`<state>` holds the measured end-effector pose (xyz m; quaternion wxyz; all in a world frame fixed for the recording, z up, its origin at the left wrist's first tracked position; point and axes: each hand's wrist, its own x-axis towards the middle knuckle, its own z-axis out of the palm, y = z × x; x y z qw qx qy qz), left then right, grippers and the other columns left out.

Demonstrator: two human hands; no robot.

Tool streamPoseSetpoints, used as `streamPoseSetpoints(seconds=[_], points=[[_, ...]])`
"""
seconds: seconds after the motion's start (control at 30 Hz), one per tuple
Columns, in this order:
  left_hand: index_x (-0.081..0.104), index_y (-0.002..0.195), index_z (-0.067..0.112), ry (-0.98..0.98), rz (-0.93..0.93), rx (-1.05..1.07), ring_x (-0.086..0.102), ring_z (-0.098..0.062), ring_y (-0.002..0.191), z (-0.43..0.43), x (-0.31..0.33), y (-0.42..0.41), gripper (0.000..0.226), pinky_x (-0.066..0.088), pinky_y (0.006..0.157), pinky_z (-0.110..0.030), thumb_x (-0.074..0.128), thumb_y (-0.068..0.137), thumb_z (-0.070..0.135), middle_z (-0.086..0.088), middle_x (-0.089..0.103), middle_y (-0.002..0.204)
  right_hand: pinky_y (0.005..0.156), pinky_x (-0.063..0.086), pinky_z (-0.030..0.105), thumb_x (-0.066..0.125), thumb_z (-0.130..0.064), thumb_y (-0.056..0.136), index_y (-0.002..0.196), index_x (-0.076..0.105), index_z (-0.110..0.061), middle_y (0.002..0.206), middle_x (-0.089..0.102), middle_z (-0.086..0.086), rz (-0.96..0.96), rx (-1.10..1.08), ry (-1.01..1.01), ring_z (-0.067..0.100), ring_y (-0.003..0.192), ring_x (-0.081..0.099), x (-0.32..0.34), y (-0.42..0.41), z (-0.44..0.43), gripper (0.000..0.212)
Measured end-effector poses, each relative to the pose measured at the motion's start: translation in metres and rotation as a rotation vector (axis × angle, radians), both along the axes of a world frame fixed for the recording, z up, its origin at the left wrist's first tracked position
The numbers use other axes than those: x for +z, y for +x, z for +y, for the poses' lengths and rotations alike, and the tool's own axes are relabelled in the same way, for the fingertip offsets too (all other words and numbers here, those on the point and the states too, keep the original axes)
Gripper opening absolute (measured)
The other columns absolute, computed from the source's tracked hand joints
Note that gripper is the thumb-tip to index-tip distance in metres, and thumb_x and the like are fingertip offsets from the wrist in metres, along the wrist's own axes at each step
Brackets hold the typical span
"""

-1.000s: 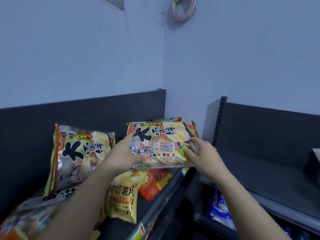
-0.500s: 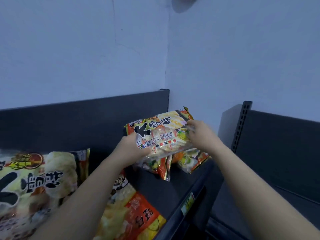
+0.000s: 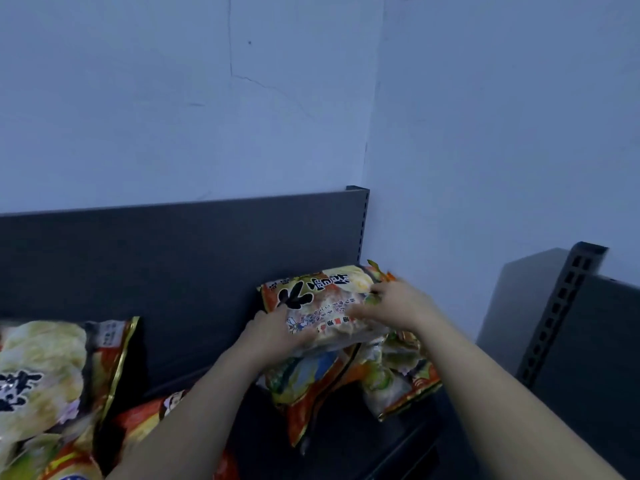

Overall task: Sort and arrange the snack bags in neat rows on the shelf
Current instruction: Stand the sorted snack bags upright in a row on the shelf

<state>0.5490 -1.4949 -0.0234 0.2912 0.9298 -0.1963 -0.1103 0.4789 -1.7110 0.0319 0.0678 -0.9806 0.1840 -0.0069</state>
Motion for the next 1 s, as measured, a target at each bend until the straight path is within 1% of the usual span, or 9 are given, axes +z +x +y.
streamPoseSetpoints(seconds=[0.07, 0.17, 0.3, 0.43, 0.53, 0.67, 0.8, 0.9, 1.0], points=[[0.028, 0.150, 0.024, 0.038, 0.011, 0.020, 0.047, -0.034, 0.126, -0.005, -0.006, -0.002, 0.095, 0.043, 0.104, -0.044, 0.049, 0.075, 0.079, -0.018, 0.041, 0.144, 0.102, 0.042, 0.042, 0.045, -0.091, 0.065, 0.139, 0.048, -0.029, 0.146, 0.046, 0.002, 0.012, 0.002, 0.014, 0.021, 0.138, 0.035, -0.005, 0.002, -0.005, 0.097], [0.011, 0.155, 0.027, 0.085, -0.008, 0.044, 0.035, -0.037, 0.137, -0.008, -0.011, -0.007, 0.094, 0.037, 0.110, -0.045, 0.047, 0.082, 0.075, -0.019, 0.026, 0.154, 0.105, 0.041, 0.045, 0.045, -0.091, 0.064, 0.143, 0.042, -0.029, 0.148, 0.043, 0.007, -0.007, -0.001, 0.032, 0.027, 0.135, 0.040, -0.012, 0.002, -0.008, 0.101], [0.022, 0.149, 0.030, 0.166, -0.073, 0.034, 0.043, -0.037, 0.128, 0.001, -0.013, -0.008, 0.091, 0.043, 0.102, -0.047, 0.042, 0.077, 0.082, -0.016, 0.041, 0.146, 0.108, 0.037, 0.046, 0.051, -0.082, 0.071, 0.142, 0.043, -0.026, 0.147, 0.039, 0.013, -0.095, -0.008, 0.022, 0.032, 0.134, 0.036, -0.018, -0.004, -0.002, 0.091], [0.027, 0.150, 0.028, 0.155, -0.138, 0.057, 0.045, -0.033, 0.126, 0.021, -0.008, -0.018, 0.082, 0.044, 0.101, -0.045, 0.045, 0.084, 0.074, -0.012, 0.044, 0.142, 0.106, 0.035, 0.045, 0.056, -0.064, 0.080, 0.135, 0.051, -0.023, 0.143, 0.043, 0.012, -0.212, 0.042, -0.034, 0.032, 0.134, 0.035, -0.022, -0.013, 0.014, 0.068], [0.043, 0.137, 0.029, 0.113, -0.144, 0.015, 0.051, -0.028, 0.119, 0.041, -0.006, -0.032, 0.073, 0.047, 0.097, -0.042, 0.046, 0.082, 0.075, -0.005, 0.052, 0.134, 0.109, 0.035, 0.047, 0.056, -0.060, 0.083, 0.139, 0.048, -0.023, 0.148, 0.039, 0.012, -0.234, 0.071, -0.024, 0.032, 0.134, 0.036, -0.024, -0.021, 0.032, 0.068], [0.048, 0.132, 0.020, 0.105, -0.167, 0.032, 0.050, -0.026, 0.121, 0.069, -0.003, -0.055, 0.067, 0.044, 0.094, -0.034, 0.051, 0.085, 0.068, -0.004, 0.052, 0.131, 0.109, 0.034, 0.045, 0.055, -0.059, 0.084, 0.142, 0.044, -0.027, 0.143, 0.043, 0.010, -0.242, 0.105, -0.013, 0.031, 0.133, 0.036, -0.030, -0.031, 0.061, 0.067], [0.054, 0.095, 0.020, 0.063, -0.170, -0.010, 0.055, -0.018, 0.083, 0.087, -0.008, -0.067, 0.038, 0.041, 0.066, -0.031, 0.056, 0.088, 0.057, 0.004, 0.056, 0.087, 0.107, 0.035, 0.045, 0.055, -0.059, 0.083, 0.136, 0.049, -0.024, 0.140, 0.044, 0.010, -0.171, 0.100, -0.023, 0.031, 0.131, 0.038, -0.038, -0.038, 0.087, 0.064], [0.054, 0.103, 0.022, 0.012, -0.181, -0.036, 0.057, -0.016, 0.087, 0.090, -0.017, -0.062, 0.033, 0.048, 0.071, -0.032, 0.060, 0.088, 0.051, 0.002, 0.061, 0.097, 0.108, 0.033, 0.048, 0.053, -0.059, 0.084, 0.129, 0.052, -0.025, 0.141, 0.044, 0.007, -0.129, 0.112, -0.059, 0.030, 0.134, 0.036, -0.048, -0.040, 0.097, 0.056], [0.048, 0.131, 0.031, -0.043, -0.191, -0.094, 0.058, -0.019, 0.107, 0.078, -0.018, -0.054, 0.051, 0.052, 0.087, -0.039, 0.061, 0.087, 0.051, 0.006, 0.060, 0.123, 0.110, 0.028, 0.048, 0.056, -0.048, 0.088, 0.134, 0.048, -0.030, 0.144, 0.042, 0.003, -0.162, 0.106, -0.078, 0.027, 0.137, 0.032, -0.057, -0.041, 0.098, 0.050]])
